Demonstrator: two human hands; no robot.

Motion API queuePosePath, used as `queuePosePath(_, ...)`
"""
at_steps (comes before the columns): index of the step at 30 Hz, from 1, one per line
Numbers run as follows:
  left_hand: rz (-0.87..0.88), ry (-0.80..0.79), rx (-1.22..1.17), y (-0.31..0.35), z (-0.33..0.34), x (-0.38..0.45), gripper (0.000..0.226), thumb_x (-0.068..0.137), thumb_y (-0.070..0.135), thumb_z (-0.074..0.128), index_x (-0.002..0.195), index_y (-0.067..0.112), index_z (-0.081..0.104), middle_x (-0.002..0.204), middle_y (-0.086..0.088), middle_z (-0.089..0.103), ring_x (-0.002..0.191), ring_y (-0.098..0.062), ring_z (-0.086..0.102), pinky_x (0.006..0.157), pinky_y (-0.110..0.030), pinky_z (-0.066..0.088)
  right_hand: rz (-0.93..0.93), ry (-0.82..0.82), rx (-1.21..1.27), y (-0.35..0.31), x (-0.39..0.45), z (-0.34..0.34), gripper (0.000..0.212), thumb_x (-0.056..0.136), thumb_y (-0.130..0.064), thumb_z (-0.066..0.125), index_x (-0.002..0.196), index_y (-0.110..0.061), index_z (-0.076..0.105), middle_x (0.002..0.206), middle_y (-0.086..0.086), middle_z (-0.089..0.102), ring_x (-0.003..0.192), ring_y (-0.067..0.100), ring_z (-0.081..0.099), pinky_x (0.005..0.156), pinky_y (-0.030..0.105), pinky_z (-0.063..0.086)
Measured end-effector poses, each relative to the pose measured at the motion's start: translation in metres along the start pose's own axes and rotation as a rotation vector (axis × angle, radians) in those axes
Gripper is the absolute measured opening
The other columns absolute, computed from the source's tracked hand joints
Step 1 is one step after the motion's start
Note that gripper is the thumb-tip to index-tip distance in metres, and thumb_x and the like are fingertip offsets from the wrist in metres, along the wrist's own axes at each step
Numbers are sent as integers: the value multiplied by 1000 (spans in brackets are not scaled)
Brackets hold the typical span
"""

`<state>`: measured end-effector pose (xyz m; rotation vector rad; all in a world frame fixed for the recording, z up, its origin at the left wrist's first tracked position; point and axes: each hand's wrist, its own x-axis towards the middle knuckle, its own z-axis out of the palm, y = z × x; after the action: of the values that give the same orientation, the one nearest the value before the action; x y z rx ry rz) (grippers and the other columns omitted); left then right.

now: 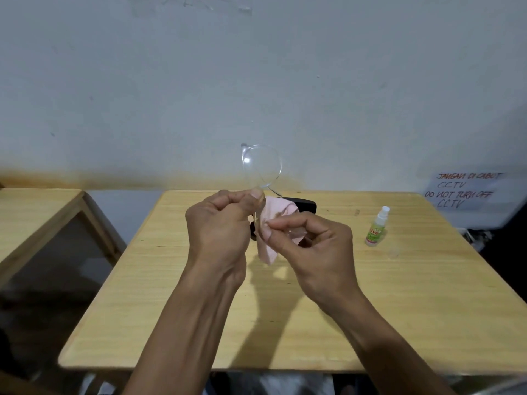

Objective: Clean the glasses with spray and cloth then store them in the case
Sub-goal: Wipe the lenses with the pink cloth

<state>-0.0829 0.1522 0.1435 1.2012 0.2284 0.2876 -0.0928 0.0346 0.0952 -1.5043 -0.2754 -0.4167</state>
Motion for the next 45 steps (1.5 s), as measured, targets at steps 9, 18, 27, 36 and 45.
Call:
queuePosePath(9, 62, -10, 66, 7, 3, -3, 14, 81, -3, 71, 68, 2, 68, 111, -34, 63, 81, -15, 64, 49, -8, 46, -35, 29, 37, -8, 11, -9, 20, 78, -9, 82, 88, -25, 78, 90, -6, 79, 87, 11, 74, 70, 32, 61)
queuePosePath(18, 69, -19, 18, 6, 4, -3, 18, 81, -4, 70, 65, -2, 63, 85, -18, 60, 66, -10, 67, 56, -13, 51, -30, -11, 51, 0, 10, 3, 19, 79, -6, 82, 84, -24, 79, 86, -4, 79, 87, 19, 75, 79, 45, 59)
queuePosePath(27, 64, -3, 9, 10, 3, -1, 20, 83, -5, 68, 65, 0, 61, 84, -15, 59, 48, 1, 60, 38, -8, 42, -28, 33, -19, -2, 6, -8, 17, 77, -14, 85, 82, -28, 76, 84, -6, 78, 73, 40, 66, 59, 48, 52)
queuePosePath(36, 47, 20, 6, 11, 7, 0, 17, 81, -2, 71, 67, 2, 63, 81, -13, 63, 50, 3, 61, 41, -7, 43, -65, -70, -3, -5, 9, -9, 28, 81, -5, 81, 97, -25, 68, 93, -4, 70, 74, 12, 64, 59, 35, 52)
queuePosePath(45, 42, 5, -8, 11, 7, -2, 16, 81, 0, 72, 68, 0, 63, 73, -10, 63, 52, 1, 63, 47, -8, 46, -116, -131, -38, -2, 11, -4, 34, 84, -4, 78, 114, -22, 74, 108, -5, 77, 97, 11, 74, 78, 25, 58)
